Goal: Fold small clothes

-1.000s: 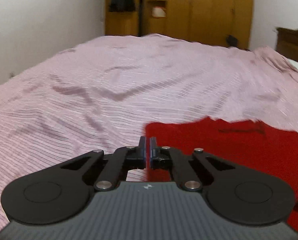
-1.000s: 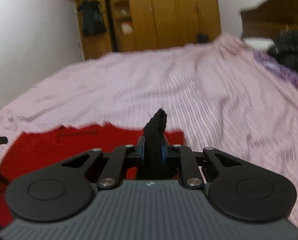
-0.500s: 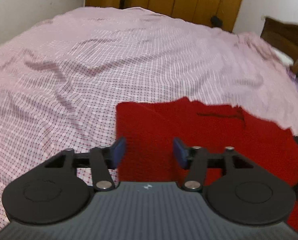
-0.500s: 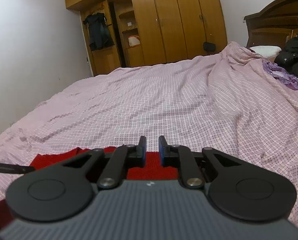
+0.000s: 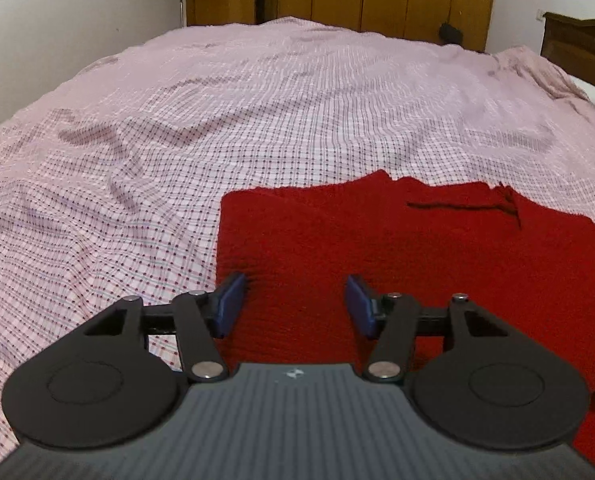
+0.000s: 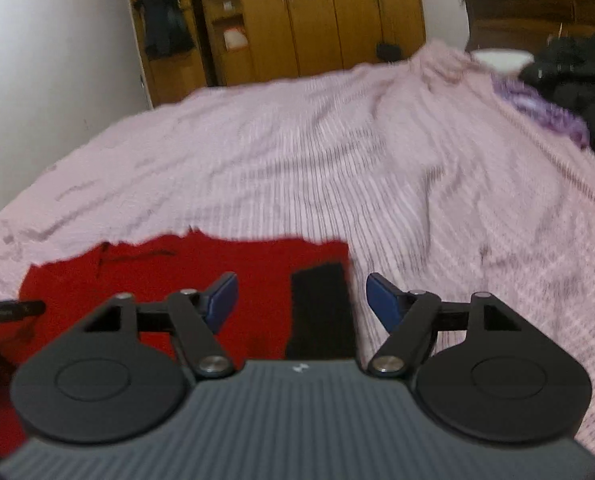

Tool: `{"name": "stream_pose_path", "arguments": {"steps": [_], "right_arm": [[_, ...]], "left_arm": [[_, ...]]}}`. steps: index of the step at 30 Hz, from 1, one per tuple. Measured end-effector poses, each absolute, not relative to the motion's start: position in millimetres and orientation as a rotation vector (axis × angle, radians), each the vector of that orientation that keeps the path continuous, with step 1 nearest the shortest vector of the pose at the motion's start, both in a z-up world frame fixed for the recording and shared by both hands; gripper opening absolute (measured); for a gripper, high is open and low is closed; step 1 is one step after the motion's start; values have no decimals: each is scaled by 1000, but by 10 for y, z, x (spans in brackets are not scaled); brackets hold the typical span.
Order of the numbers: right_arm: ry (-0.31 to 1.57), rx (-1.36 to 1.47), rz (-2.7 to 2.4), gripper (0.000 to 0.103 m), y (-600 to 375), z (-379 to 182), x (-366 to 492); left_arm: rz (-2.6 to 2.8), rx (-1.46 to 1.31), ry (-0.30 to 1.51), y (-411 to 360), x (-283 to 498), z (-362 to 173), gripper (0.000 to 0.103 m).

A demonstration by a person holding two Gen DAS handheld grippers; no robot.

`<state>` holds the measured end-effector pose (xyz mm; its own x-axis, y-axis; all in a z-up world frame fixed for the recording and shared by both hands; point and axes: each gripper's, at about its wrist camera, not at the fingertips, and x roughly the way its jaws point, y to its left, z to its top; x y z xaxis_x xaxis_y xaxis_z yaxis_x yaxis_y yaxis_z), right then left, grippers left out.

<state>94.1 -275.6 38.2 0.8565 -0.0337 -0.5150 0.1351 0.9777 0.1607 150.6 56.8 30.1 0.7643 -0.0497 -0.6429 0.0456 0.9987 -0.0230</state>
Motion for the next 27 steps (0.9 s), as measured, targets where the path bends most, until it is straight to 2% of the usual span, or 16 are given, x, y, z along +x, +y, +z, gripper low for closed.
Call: {"name": "stream_pose_path", "arguments": {"steps": [2, 3, 4, 5, 6, 8, 10, 11, 16, 22, 27], "right_arm": [[565, 195, -98, 73, -2740, 290, 969], [570, 187, -91, 71, -2716, 247, 968], [569, 181, -77, 64, -2702, 208, 964], [562, 177, -71, 46, -2669, 184, 949], [558, 168, -84, 33, -2639, 180, 924], [523, 140, -100, 16, -2590, 203, 878], [478, 157, -63, 13, -2570, 291, 813], [448, 145, -48, 6, -2526, 344, 784], [371, 69, 3, 6, -2298, 490, 838], [550, 87, -63, 7, -2382, 130, 1176], [564, 144, -63, 11, -2468, 50, 1138]], "left_arm": [[-60, -3, 657, 581, 1445, 319, 35], [-59, -6, 644, 597, 1419, 334, 31], [-63, -17, 631, 623, 1393, 356, 23], [-64, -26, 617, 655, 1370, 381, 20], [-64, -30, 604, 683, 1348, 410, 17], [-52, -37, 573, 751, 1308, 466, 13], [-26, -47, 546, 821, 1284, 503, 12], [0, -45, 533, 856, 1281, 511, 12], [64, -106, 576, 1095, 1407, 384, 12], [79, -100, 628, 1099, 1508, 229, 14], [83, -108, 635, 1133, 1495, 208, 20]]}}
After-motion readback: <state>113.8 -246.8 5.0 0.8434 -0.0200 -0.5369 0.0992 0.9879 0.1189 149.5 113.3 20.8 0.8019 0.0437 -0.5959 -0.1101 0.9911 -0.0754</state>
